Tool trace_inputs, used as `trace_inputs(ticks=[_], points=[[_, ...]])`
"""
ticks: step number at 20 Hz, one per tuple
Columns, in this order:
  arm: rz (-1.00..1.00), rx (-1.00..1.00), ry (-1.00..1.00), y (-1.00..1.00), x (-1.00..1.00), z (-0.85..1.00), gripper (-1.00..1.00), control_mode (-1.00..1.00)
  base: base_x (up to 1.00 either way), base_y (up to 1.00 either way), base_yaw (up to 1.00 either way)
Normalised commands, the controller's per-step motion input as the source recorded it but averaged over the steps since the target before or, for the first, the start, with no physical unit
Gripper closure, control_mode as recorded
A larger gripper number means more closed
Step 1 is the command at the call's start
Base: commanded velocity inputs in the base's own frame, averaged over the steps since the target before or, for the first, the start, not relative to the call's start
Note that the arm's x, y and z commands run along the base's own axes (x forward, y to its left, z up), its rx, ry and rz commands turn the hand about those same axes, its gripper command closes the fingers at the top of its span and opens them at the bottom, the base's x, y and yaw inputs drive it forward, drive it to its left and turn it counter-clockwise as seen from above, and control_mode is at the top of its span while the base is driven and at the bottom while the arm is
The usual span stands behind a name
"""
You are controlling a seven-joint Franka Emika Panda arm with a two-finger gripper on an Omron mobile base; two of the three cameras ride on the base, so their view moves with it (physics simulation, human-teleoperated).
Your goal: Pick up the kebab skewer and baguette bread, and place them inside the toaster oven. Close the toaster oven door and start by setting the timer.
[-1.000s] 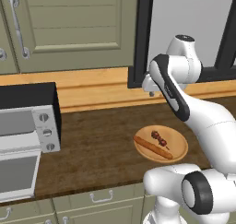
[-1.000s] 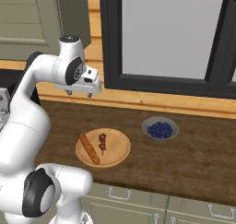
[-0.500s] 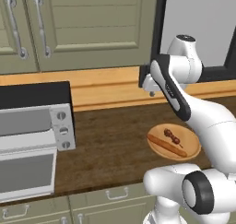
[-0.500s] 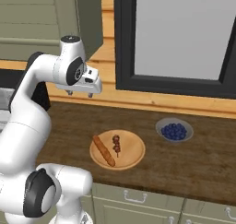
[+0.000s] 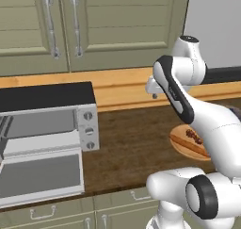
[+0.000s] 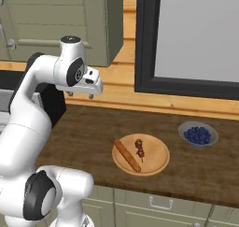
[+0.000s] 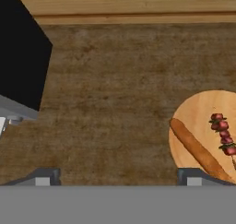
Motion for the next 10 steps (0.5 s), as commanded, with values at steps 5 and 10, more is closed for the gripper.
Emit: trace_inputs(ticks=[5,10], points=[[0.00,0.00,0.00,0.00,0.00,0.00,-1.00,1.00,0.11,0.57,-0.04],[0.00,0.00,0.00,0.00,0.00,0.00,-1.00,1.00,0.04,0.15,-0.01]])
